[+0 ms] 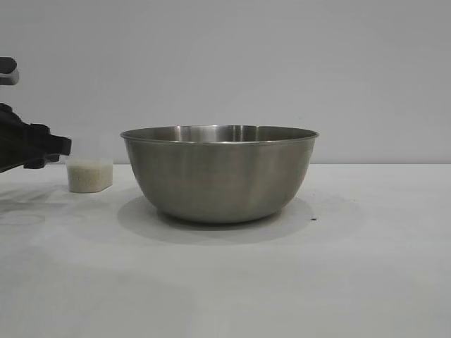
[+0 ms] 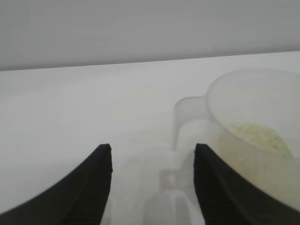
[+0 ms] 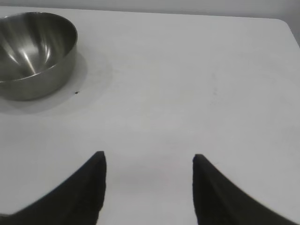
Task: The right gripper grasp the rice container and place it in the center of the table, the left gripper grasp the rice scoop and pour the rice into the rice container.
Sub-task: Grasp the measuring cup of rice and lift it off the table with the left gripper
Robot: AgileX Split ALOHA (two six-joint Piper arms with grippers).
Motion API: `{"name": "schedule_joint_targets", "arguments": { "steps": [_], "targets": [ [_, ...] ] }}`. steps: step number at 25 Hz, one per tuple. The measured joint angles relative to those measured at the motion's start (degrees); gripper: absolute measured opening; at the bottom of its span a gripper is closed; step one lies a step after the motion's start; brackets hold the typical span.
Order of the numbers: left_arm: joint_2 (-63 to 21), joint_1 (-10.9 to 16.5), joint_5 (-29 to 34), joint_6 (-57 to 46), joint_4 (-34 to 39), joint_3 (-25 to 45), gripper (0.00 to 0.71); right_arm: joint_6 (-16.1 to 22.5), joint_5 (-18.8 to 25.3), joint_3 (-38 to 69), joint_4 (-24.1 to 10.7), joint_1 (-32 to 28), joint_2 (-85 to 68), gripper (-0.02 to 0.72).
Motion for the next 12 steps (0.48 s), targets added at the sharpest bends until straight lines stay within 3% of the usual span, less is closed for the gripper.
{"name": "schedule_joint_targets", "arguments": {
  "steps": [12],
  "targets": [
    [2.5, 0.3, 1.1, 0.0, 0.8, -2.7, 0.389, 0.0, 0.0, 0.0, 0.0, 0.0, 0.0, 0.358]
  ]
}}
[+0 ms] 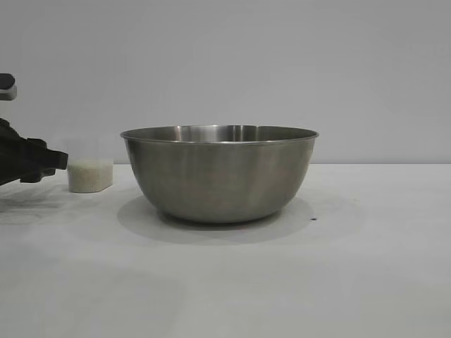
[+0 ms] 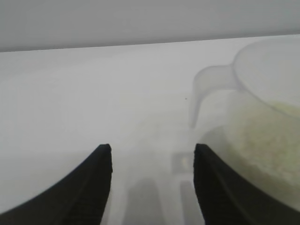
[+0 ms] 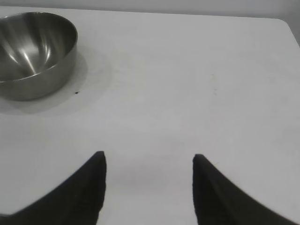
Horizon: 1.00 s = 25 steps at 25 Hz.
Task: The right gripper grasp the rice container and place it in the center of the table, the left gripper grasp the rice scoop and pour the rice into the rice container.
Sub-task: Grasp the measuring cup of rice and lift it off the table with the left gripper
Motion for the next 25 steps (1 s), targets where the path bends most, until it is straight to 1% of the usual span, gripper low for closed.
{"name": "schedule_joint_targets", "arguments": {
  "steps": [4, 10, 19, 20, 21, 23, 25],
  "targets": [
    [0.0, 0.0, 2.0, 0.0, 0.3, -1.7, 0.389, 0.0, 0.0, 0.0, 0.0, 0.0, 0.0, 0.358],
    [1.6, 0.0, 2.4, 0.0, 0.3, -4.3, 0.389, 0.0, 0.0, 0.0, 0.0, 0.0, 0.0, 0.358],
    [3.0, 0.0, 3.2, 0.0, 0.4, -6.3, 0.389, 0.0, 0.0, 0.0, 0.0, 0.0, 0.0, 0.358],
    [3.0, 0.0, 3.2, 0.0, 0.4, -6.5, 0.342, 0.0, 0.0, 0.0, 0.0, 0.0, 0.0, 0.358],
    [3.0, 0.0, 3.2, 0.0, 0.4, -6.8, 0.324, 0.0, 0.0, 0.0, 0.0, 0.0, 0.0, 0.358],
    [3.0, 0.0, 3.2, 0.0, 0.4, -7.1, 0.332, 0.0, 0.0, 0.0, 0.0, 0.0, 0.0, 0.358],
    [3.0, 0.0, 3.2, 0.0, 0.4, -7.1, 0.211, 0.0, 0.0, 0.0, 0.0, 0.0, 0.0, 0.358]
  ]
}}
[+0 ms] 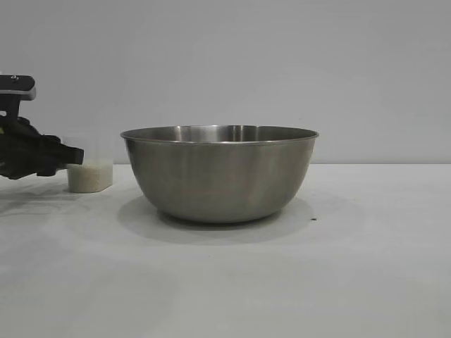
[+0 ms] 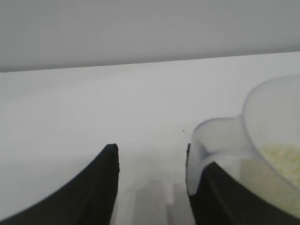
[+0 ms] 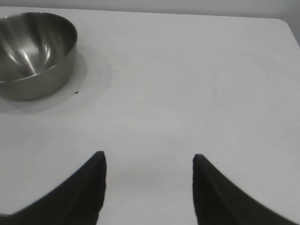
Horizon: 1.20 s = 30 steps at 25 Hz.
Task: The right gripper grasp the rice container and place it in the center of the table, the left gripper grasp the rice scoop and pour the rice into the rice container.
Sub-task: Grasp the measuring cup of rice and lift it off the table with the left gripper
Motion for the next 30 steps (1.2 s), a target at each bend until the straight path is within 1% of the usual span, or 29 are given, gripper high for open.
{"name": "schedule_joint_targets", "arguments": {
  "steps": [3, 4, 5, 23, 25, 30],
  "targets": [
    [0.0, 0.0, -0.1, 0.0, 0.0, 0.0, 0.076, 0.0, 0.0, 0.0, 0.0, 0.0, 0.0, 0.358],
    [0.0, 0.0, -0.2, 0.0, 0.0, 0.0, 0.049, 0.0, 0.0, 0.0, 0.0, 0.0, 0.0, 0.358],
    [0.0, 0.0, -0.4, 0.0, 0.0, 0.0, 0.000, 0.0, 0.0, 0.0, 0.0, 0.0, 0.0, 0.358],
    [-0.1, 0.0, -1.3, 0.0, 0.0, 0.0, 0.000, 0.0, 0.0, 0.0, 0.0, 0.0, 0.0, 0.358],
    [-1.2, 0.0, -1.2, 0.0, 0.0, 0.0, 0.000, 0.0, 0.0, 0.0, 0.0, 0.0, 0.0, 0.358],
    [-5.1, 0.0, 1.5, 0.0, 0.0, 0.0, 0.000, 0.0, 0.0, 0.0, 0.0, 0.0, 0.0, 0.358]
  ]
}}
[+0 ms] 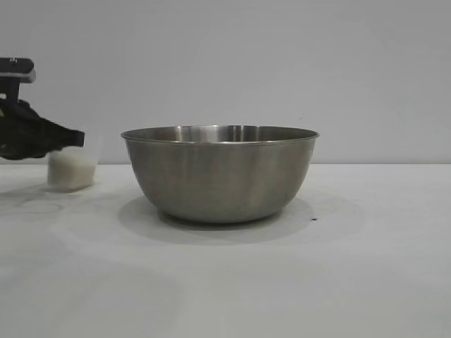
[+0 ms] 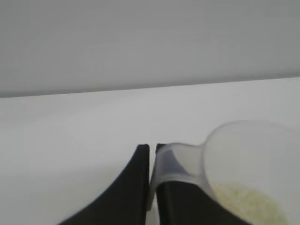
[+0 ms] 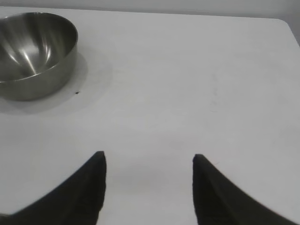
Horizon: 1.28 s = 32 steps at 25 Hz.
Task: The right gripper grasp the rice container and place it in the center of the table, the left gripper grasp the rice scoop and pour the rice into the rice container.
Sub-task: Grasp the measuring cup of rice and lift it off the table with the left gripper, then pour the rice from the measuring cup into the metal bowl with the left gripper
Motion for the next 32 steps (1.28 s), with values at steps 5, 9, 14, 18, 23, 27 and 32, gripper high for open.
{"name": "schedule_joint_targets", "arguments": {
  "steps": [5, 9, 14, 18, 23, 27, 32],
  "targets": [
    [-4.8, 0.0, 2.2, 0.0, 0.4, 0.0, 0.000, 0.0, 0.0, 0.0, 0.0, 0.0, 0.0, 0.358],
    [-8.6, 0.0, 6.3, 0.0, 4.1, 0.0, 0.000, 0.0, 0.0, 0.0, 0.0, 0.0, 0.0, 0.358],
    [-13.4, 0.0, 10.8, 0.0, 9.7, 0.0, 0.000, 0.0, 0.0, 0.0, 0.0, 0.0, 0.0, 0.358],
    [-16.9, -1.1, 14.3, 0.0, 13.9, 0.0, 0.000, 0.0, 0.0, 0.0, 0.0, 0.0, 0.0, 0.358],
    [-18.7, -4.4, 15.4, 0.0, 15.2, 0.0, 0.000, 0.0, 0.0, 0.0, 0.0, 0.0, 0.0, 0.358],
    [-18.7, -7.0, 15.5, 0.0, 15.2, 0.0, 0.000, 0.0, 0.0, 0.0, 0.0, 0.0, 0.0, 0.358],
    [-18.7, -9.7, 15.5, 0.0, 15.6, 0.0, 0.000, 0.0, 0.0, 0.0, 0.0, 0.0, 0.0, 0.358]
  ]
}}
